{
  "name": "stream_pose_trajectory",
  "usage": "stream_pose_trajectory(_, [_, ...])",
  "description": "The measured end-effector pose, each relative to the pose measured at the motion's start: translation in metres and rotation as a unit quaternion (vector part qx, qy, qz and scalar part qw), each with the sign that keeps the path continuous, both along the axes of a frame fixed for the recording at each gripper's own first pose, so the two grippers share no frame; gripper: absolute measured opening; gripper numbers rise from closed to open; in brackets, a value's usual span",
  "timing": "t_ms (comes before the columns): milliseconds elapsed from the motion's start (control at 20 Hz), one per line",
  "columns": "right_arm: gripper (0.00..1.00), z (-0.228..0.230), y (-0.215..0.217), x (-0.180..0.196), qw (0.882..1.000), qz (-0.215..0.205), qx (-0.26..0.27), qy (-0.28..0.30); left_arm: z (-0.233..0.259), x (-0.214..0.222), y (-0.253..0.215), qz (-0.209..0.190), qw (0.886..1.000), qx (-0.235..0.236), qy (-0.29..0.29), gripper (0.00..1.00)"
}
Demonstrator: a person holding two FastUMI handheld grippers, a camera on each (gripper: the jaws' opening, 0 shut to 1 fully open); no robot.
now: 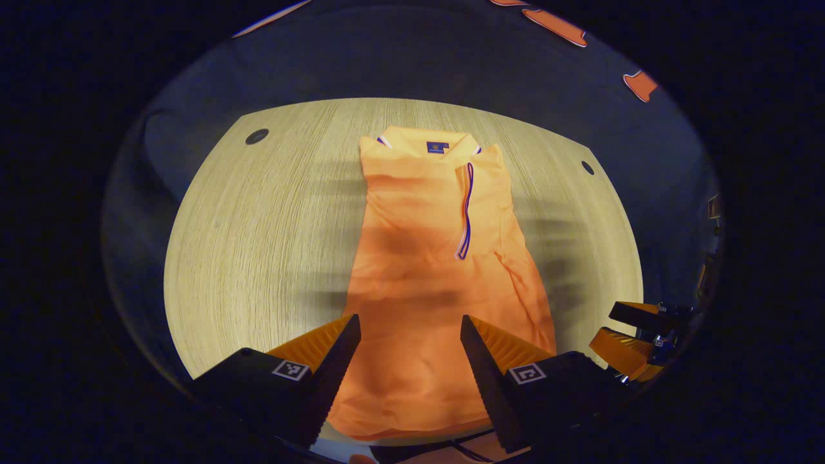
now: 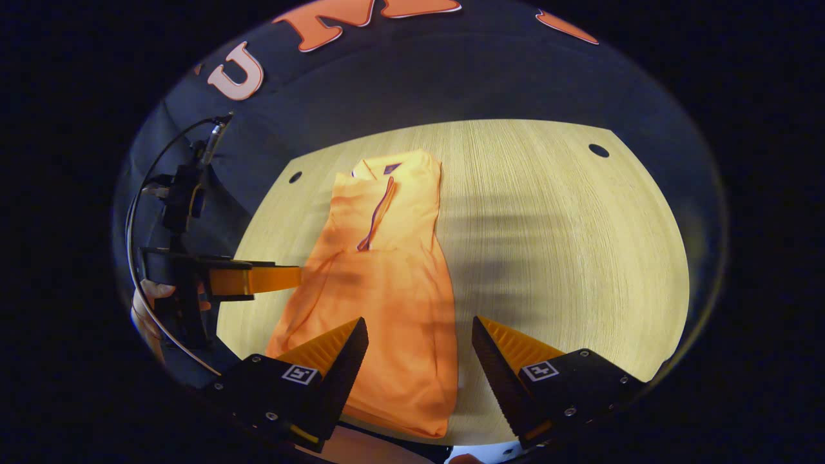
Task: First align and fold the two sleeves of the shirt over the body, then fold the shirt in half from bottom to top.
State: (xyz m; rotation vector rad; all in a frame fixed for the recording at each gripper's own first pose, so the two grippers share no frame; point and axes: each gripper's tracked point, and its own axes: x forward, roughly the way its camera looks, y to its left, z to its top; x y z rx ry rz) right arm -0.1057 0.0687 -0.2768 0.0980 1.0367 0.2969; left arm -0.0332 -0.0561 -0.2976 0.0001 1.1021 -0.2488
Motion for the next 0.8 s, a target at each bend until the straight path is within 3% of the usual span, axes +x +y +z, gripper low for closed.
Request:
stream_pose_trajectory(200, [0.99,-0.034,-0.007,-0.039,0.998,0.001,-0.049,0.041,-0.002,-0.043,0.023,-0.012,1.0,0.017,0.004,0.96])
stream_pose_trajectory(400, [0.99,-0.048,-0.002,-0.074,0.995,-0.009,-0.057,0.081,-0.01,-0.073,0.042,-0.017,0.999,0.045,0.006,0.96])
stream_pose_trajectory(800, [0.99,-0.084,0.012,-0.127,0.983,-0.026,-0.086,0.16,-0.066,-0.151,0.07,-0.004,0.994,0.073,0.086,0.96])
